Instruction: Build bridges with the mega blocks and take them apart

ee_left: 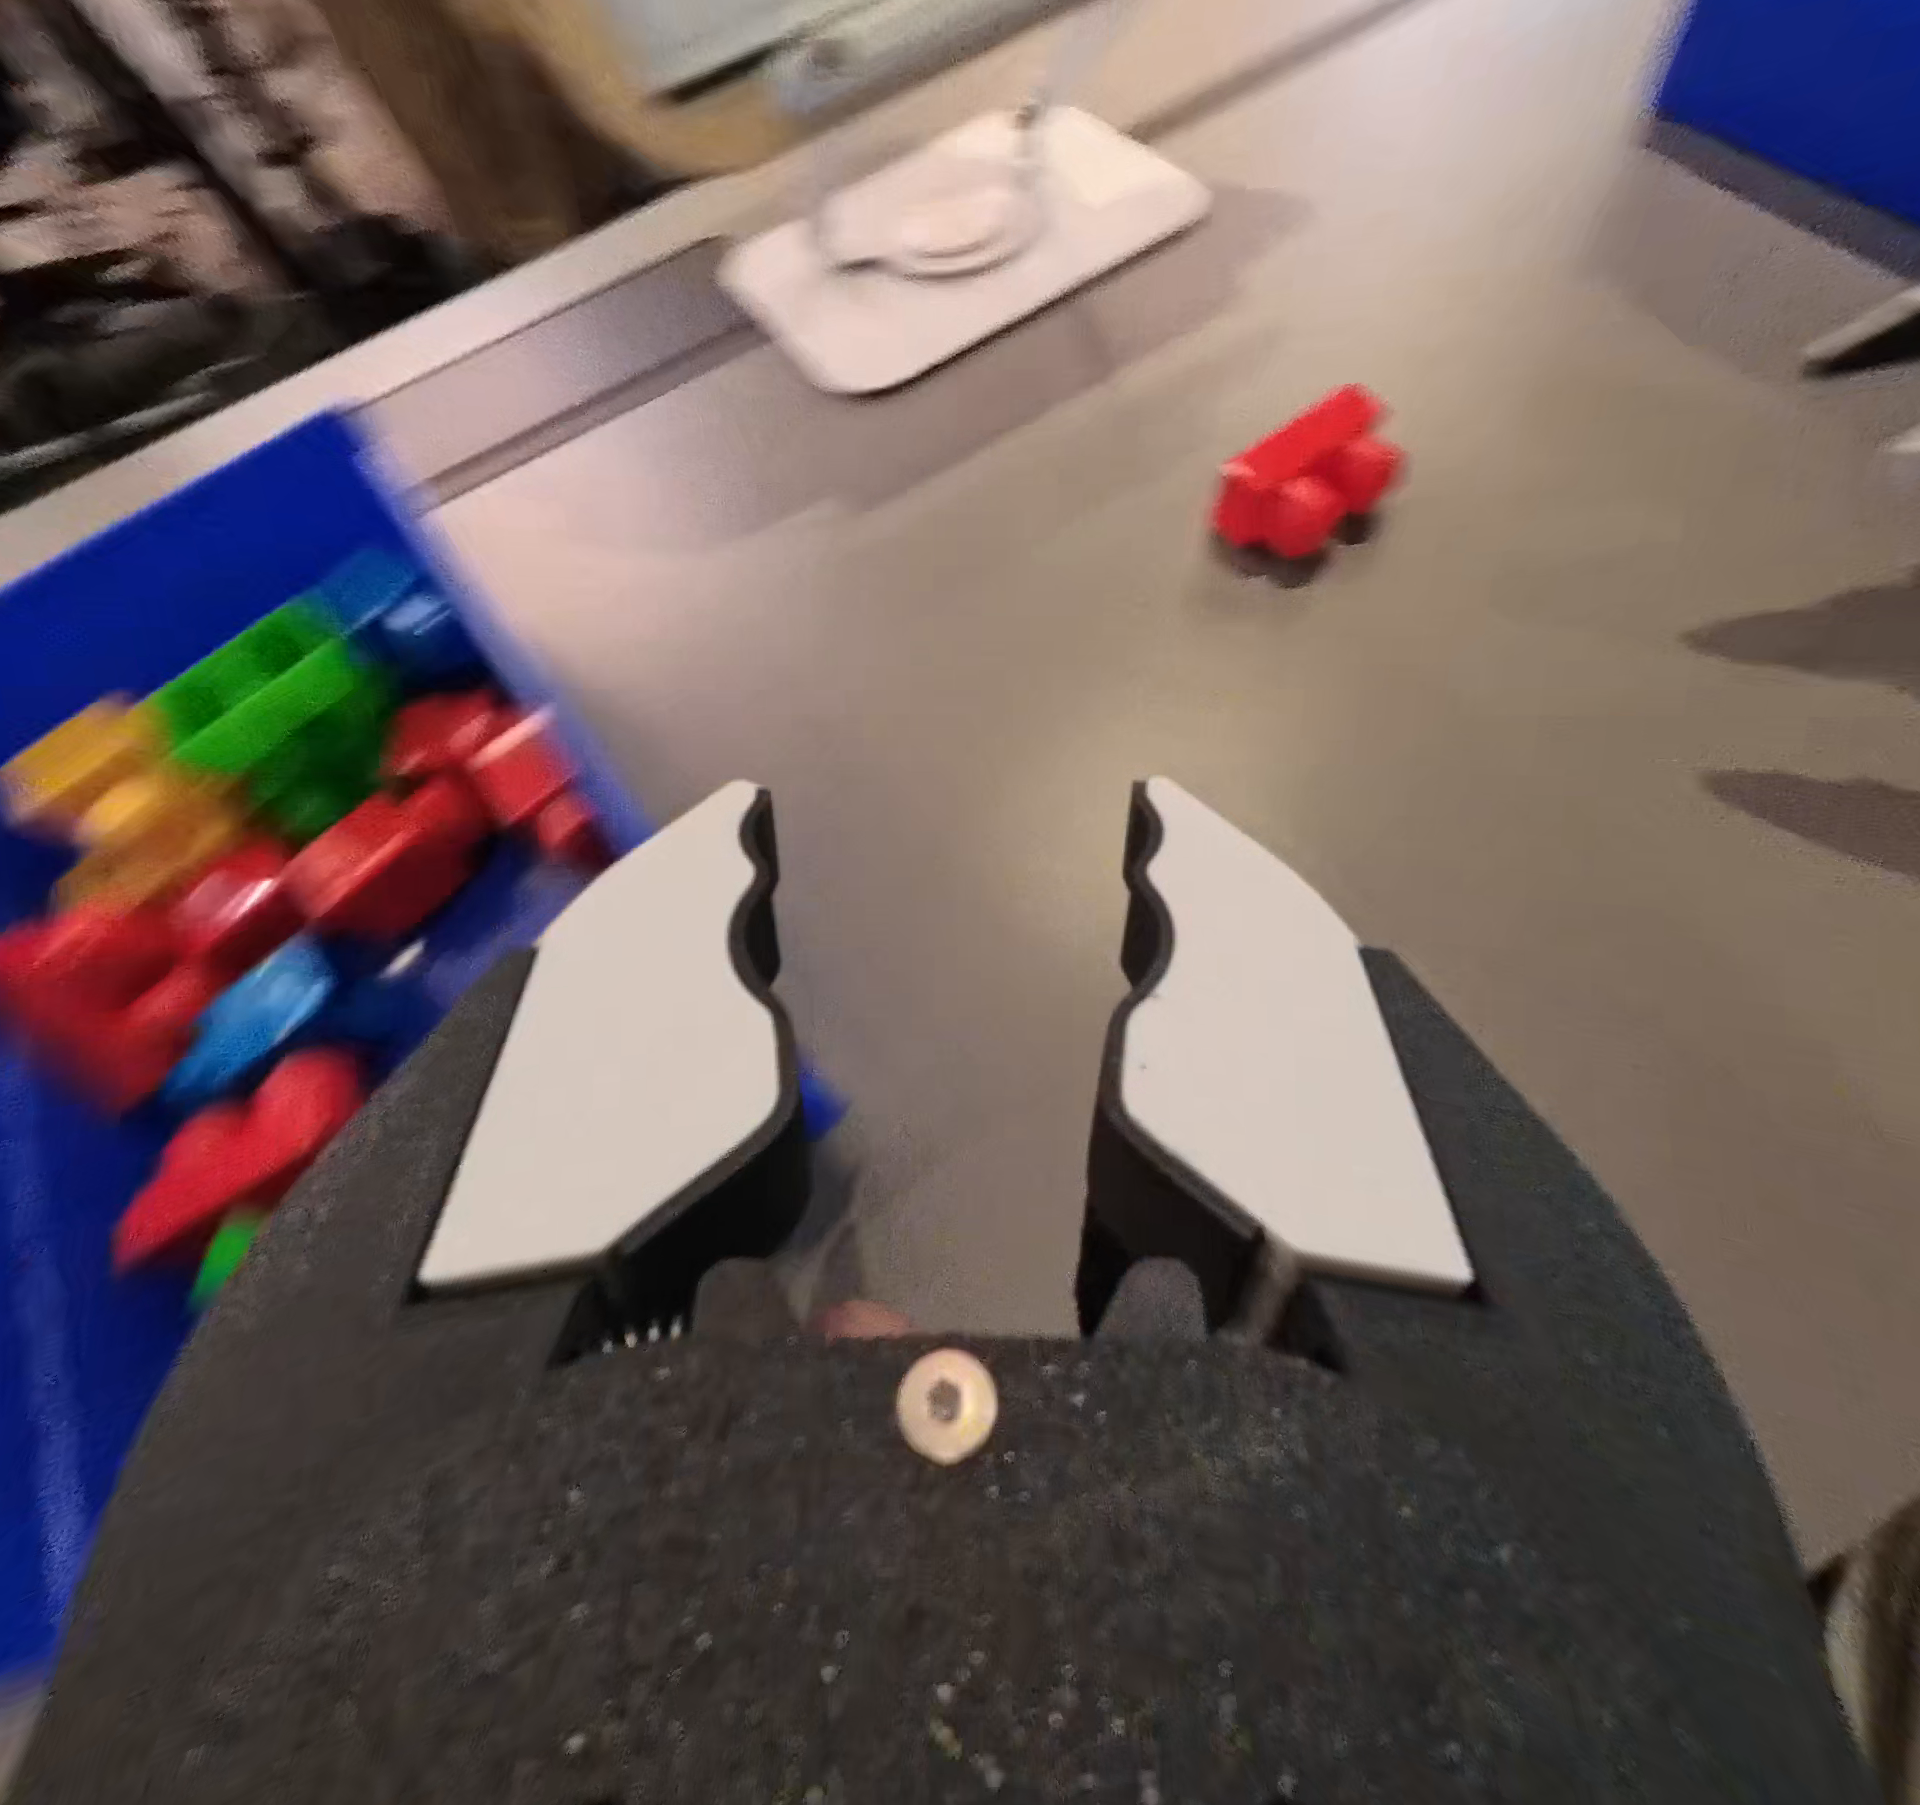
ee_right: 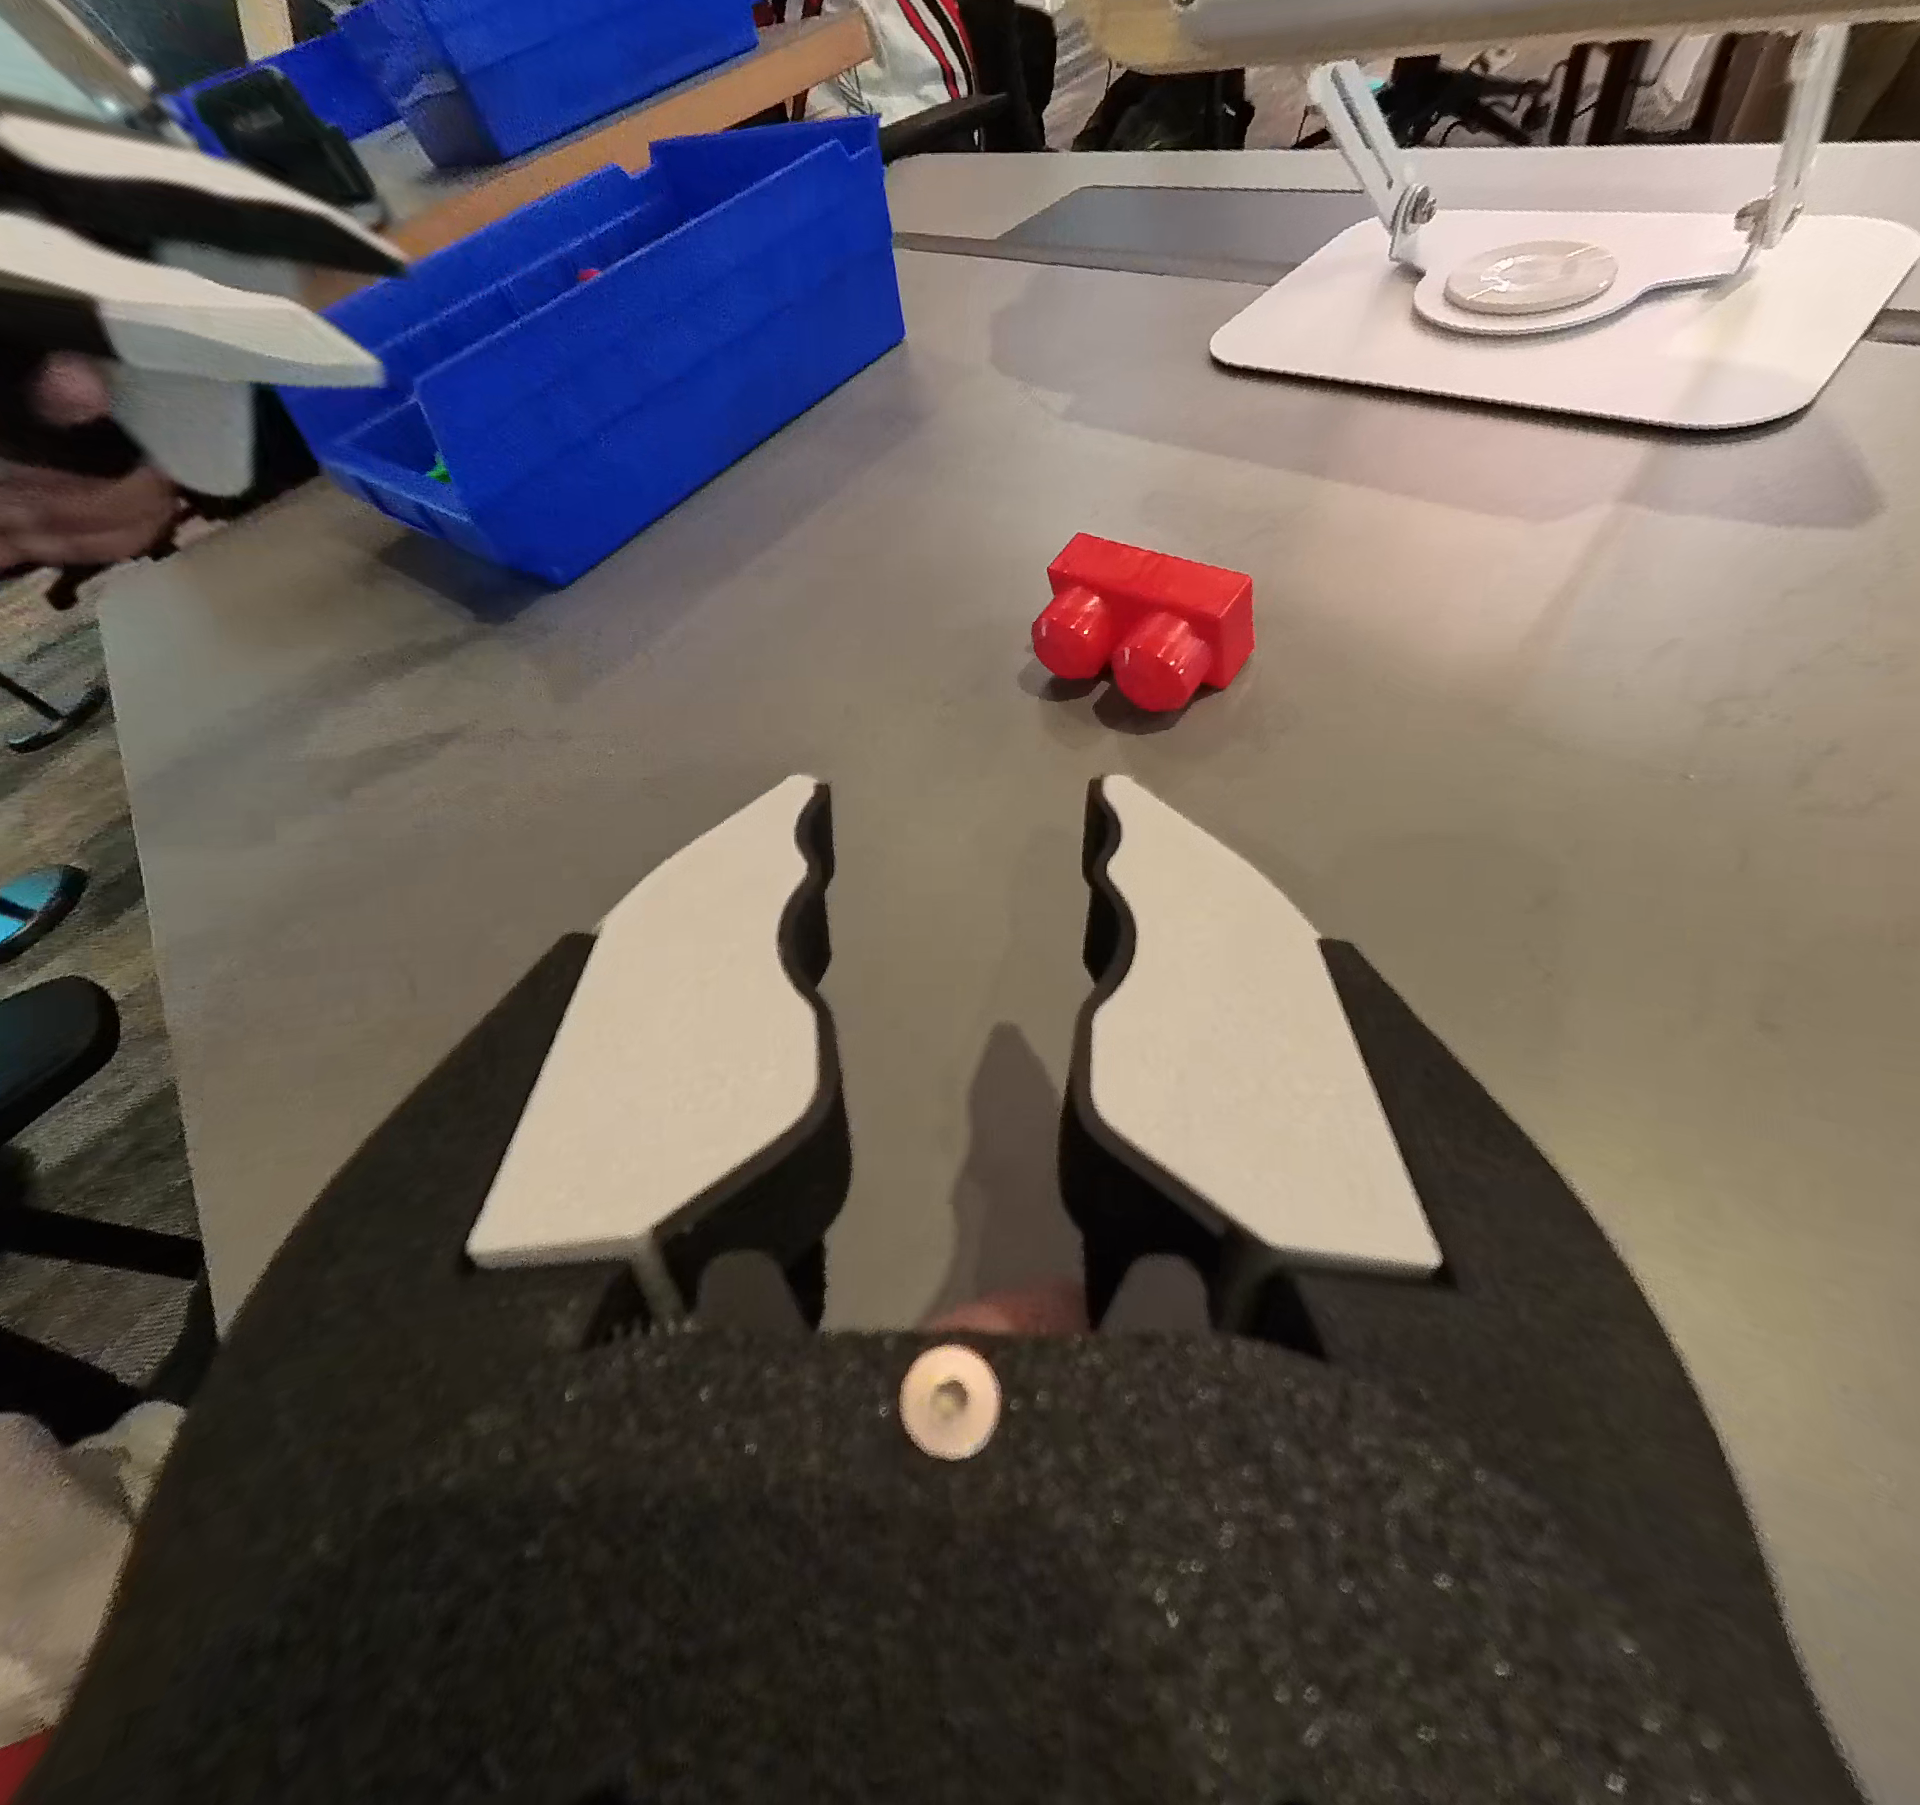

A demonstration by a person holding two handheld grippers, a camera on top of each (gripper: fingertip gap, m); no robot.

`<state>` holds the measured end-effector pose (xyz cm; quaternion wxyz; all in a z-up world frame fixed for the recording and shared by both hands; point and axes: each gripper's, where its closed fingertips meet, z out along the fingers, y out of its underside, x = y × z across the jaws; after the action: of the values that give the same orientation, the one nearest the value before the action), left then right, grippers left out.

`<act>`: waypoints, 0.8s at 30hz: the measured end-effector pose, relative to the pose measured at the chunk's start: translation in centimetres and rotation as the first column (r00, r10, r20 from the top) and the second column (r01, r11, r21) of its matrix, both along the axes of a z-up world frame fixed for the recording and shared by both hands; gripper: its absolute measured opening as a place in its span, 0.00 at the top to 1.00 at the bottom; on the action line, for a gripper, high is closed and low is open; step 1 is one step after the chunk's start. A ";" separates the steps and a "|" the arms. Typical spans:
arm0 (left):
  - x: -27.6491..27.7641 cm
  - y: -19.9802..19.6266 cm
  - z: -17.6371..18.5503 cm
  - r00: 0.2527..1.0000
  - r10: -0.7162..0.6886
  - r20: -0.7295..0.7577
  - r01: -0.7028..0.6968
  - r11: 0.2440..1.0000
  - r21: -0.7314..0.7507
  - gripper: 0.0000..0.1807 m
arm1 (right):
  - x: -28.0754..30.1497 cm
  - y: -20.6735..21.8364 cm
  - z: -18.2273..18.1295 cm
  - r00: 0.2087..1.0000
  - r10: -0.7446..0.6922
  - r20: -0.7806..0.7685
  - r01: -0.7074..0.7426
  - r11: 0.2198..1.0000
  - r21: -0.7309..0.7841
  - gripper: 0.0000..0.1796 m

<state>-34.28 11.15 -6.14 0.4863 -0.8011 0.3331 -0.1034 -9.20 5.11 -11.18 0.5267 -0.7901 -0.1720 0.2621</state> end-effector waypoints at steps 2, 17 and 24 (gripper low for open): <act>-5.0 -1.0 -0.3 0.986 0.163 0.035 -0.163 0.987 0.008 0.65 | -0.4 0.1 -0.2 1.000 0.009 0.015 -0.009 1.000 -0.004 0.74; -12.7 2.5 -1.5 0.946 -0.106 -0.306 0.094 0.994 -0.055 0.67 | -1.9 1.0 -1.4 0.997 0.063 0.049 -0.061 0.998 -0.026 0.74; -14.8 11.3 -4.3 0.620 -0.494 -0.609 0.289 0.866 -0.408 0.67 | -1.6 1.0 -2.0 0.996 0.059 0.064 -0.057 0.998 -0.033 0.74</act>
<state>-49.06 22.44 -10.42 0.1753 -0.7448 0.6414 0.0566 -10.78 6.10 -13.19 0.5007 -0.8009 -0.2081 0.2540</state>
